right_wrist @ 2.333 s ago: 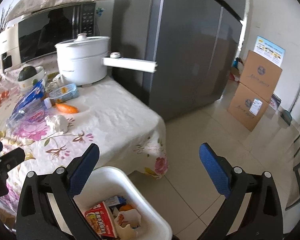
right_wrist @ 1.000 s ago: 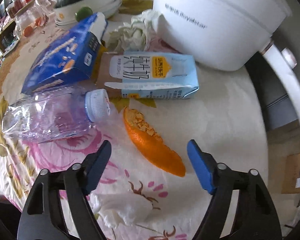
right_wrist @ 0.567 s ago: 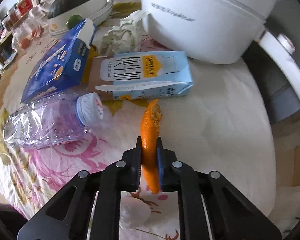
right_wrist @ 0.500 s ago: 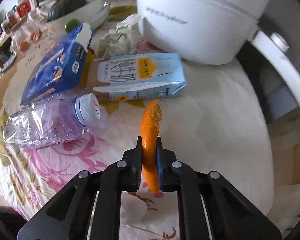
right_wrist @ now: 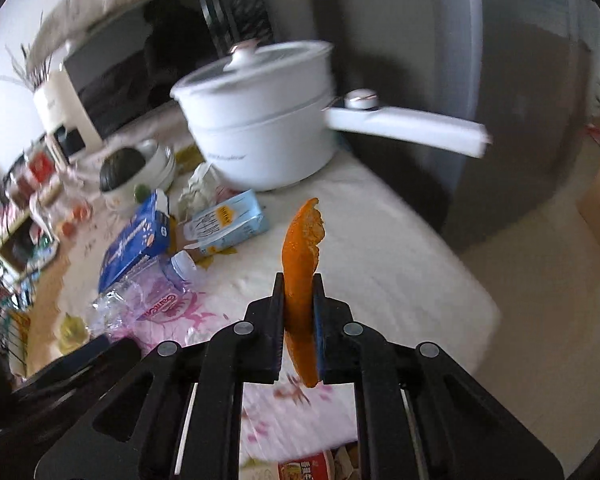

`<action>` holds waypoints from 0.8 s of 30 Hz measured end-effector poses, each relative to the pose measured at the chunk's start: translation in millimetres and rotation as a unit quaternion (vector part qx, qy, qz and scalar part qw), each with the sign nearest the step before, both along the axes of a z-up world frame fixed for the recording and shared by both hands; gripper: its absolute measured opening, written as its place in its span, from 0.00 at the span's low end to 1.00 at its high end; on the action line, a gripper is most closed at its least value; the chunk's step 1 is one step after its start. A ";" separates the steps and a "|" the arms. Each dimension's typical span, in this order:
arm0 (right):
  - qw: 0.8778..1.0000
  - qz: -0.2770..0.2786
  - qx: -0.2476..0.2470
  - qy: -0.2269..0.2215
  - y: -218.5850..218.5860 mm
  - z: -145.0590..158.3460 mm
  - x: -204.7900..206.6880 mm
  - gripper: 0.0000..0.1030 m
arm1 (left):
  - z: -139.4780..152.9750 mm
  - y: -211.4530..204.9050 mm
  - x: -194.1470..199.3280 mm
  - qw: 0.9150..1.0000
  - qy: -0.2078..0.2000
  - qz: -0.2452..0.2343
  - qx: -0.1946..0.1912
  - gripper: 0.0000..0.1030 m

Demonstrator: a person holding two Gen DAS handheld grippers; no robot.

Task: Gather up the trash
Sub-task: 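Grasp the crumpled white tissue with the left gripper while the right gripper holds the peel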

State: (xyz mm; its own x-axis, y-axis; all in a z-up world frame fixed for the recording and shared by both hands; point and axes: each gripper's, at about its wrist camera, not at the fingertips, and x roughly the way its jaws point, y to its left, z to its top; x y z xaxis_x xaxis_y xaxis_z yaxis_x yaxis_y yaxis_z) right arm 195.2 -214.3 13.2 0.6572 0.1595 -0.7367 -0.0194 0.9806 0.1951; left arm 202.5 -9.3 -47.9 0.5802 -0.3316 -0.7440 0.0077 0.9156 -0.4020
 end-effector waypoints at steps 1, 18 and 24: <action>1.000 -0.006 0.005 -0.008 -4.5 2.3 -5.8 0.11 | -4.9 -6.6 4.6 1.000 0.005 -0.001 0.009 0.77; 0.998 -0.032 0.053 -0.028 -53.0 8.6 -36.7 0.11 | -62.0 -56.2 30.6 0.990 0.042 0.037 0.126 0.55; 0.997 -0.034 0.059 -0.035 -63.2 13.0 -46.0 0.11 | -63.4 -71.8 24.5 0.988 0.016 -0.006 0.153 0.33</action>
